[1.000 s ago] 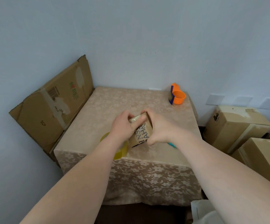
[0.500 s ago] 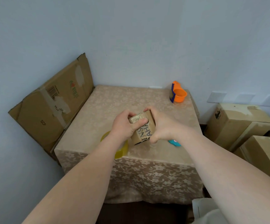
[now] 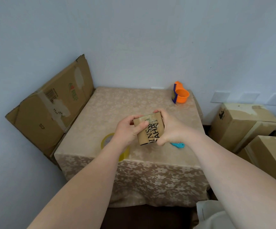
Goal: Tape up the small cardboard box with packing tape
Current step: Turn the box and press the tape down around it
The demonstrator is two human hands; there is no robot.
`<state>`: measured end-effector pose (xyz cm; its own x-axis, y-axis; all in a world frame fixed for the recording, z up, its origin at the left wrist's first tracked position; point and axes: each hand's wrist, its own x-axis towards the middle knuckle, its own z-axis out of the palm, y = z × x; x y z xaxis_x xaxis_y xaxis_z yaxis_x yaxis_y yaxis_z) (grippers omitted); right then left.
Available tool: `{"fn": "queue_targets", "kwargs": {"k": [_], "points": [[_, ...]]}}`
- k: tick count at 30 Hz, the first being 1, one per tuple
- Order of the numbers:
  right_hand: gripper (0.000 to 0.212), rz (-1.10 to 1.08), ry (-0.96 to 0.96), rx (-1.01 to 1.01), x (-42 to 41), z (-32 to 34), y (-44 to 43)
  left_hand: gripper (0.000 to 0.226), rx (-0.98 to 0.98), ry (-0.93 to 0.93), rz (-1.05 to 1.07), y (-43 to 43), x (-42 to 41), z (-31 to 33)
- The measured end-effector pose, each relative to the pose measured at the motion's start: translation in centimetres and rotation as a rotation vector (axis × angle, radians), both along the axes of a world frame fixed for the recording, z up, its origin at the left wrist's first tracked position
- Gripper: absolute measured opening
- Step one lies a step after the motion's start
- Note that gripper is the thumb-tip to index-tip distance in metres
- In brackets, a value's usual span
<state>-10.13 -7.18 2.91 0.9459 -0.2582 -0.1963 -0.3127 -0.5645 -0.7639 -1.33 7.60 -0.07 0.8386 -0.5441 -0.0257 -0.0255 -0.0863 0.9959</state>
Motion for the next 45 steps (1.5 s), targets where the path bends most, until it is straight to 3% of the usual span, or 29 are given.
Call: {"fn": "queue_targets", "kwargs": {"k": [5, 9, 12, 16, 21, 26, 30, 33, 39, 45], "points": [[0.099, -0.066, 0.001, 0.099, -1.6, -0.5, -0.9, 0.044, 0.094, -0.051, -0.101, -1.2, -0.9, 0.1], [0.101, -0.098, -0.029, 0.147, -2.0, -0.9, -1.0, 0.029, 0.120, -0.062, -0.005, -2.4, -1.8, 0.7], [0.102, -0.103, -0.034, 0.173, -2.2, -1.5, -1.0, 0.014, 0.088, 0.002, -0.068, -2.4, -1.8, 0.9], [0.104, -0.089, -0.034, 0.184, -2.6, -1.7, -1.1, 0.035, 0.074, 0.092, -0.184, -1.5, -1.6, 0.7], [0.106, -0.080, -0.073, 0.256, -2.7, -2.0, -0.9, 0.069, 0.141, 0.141, -0.185, -1.2, -1.6, 0.8], [0.078, -0.120, -0.124, 0.497, -2.5, -2.2, -0.8, 0.053, 0.130, 0.191, -0.185, -1.5, -1.6, 1.1], [0.052, -0.166, -0.096, 0.420, -1.8, -4.1, 0.0, 0.048, 0.205, 0.156, -0.100, -1.4, -2.3, -1.2], [0.056, -0.229, -0.049, 0.349, -1.9, -6.7, 0.3, 0.047, 0.238, 0.184, -0.085, -0.9, -3.3, -3.1], [0.089, -0.313, -0.097, 0.477, -1.8, -8.2, 0.2, 0.063, 0.181, 0.122, -0.079, -1.1, -4.4, -4.6], [0.065, -0.403, -0.127, 0.425, -1.2, -8.1, 0.4, 0.061, 0.171, 0.107, 0.000, -1.7, -4.4, -5.0]]}}
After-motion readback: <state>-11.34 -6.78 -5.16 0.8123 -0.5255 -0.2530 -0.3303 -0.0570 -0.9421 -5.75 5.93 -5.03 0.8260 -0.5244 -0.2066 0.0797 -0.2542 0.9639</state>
